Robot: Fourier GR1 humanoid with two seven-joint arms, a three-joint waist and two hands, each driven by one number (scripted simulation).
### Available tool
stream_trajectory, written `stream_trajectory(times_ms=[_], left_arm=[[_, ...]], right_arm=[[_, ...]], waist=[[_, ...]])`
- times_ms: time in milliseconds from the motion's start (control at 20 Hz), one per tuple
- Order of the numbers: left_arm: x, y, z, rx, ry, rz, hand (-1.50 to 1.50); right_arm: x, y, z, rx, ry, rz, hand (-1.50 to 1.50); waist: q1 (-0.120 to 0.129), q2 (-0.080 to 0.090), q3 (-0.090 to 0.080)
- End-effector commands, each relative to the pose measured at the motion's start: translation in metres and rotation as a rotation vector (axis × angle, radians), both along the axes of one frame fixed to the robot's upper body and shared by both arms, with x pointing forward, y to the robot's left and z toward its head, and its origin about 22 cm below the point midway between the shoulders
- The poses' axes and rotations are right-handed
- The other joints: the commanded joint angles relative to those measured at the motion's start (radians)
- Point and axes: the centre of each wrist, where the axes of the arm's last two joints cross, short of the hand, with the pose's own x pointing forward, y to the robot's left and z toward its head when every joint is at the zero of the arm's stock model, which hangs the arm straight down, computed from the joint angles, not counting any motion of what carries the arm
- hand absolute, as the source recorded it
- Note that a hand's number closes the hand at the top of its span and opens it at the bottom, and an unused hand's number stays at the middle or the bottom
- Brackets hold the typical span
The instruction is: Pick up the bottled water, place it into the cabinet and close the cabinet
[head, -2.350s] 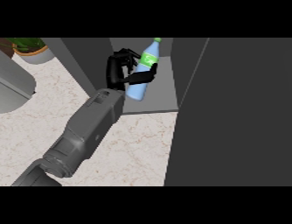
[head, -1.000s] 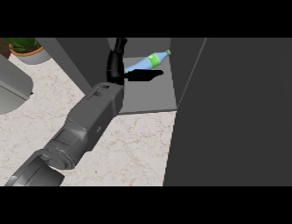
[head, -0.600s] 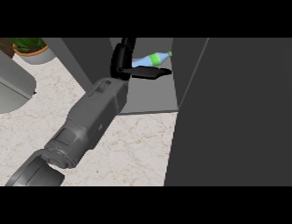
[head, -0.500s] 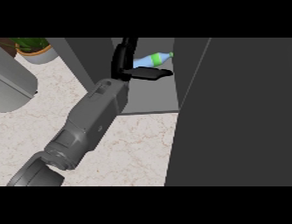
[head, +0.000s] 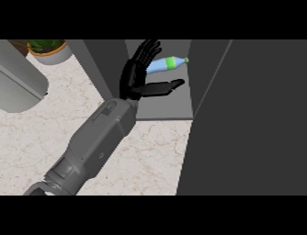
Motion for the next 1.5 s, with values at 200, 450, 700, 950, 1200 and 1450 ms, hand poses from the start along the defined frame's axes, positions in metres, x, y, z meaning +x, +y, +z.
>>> stream_trajectory(times_ms=[200, 450, 700, 950, 1200, 1450], left_arm=[[-0.055, 0.028, -0.025, -0.034, 0.038, -0.036, 1.5], [-0.098, 0.033, -0.033, -0.031, 0.069, -0.044, 1.5], [-0.135, 0.069, -0.029, -0.03, 0.021, 0.004, 1.5], [-0.166, 0.11, -0.016, -0.028, 0.014, 0.035, 1.5], [-0.185, 0.127, -0.011, -0.024, -0.002, 0.06, 1.5], [-0.201, 0.163, -0.006, -0.044, 0.014, 0.088, 1.5]], right_arm=[[-0.009, -0.012, 0.021, -0.132, -0.064, 0.016, -1.5], [-0.004, 0.0, 0.015, -0.254, 0.013, 0.139, 1.5], [-0.014, 0.023, 0.021, -0.21, 0.095, 0.25, 1.5], [-0.017, 0.039, 0.023, -0.152, 0.103, 0.324, 1.5], [-0.007, 0.073, 0.026, -0.14, 0.12, 0.391, 1.5], [0.003, 0.108, 0.034, -0.175, 0.118, 0.491, 1.5]], waist=[[0.037, -0.007, 0.0], [0.046, -0.006, -0.001], [0.033, -0.001, -0.001], [0.026, 0.001, -0.001], [0.025, 0.003, -0.002], [0.034, 0.004, -0.002]])
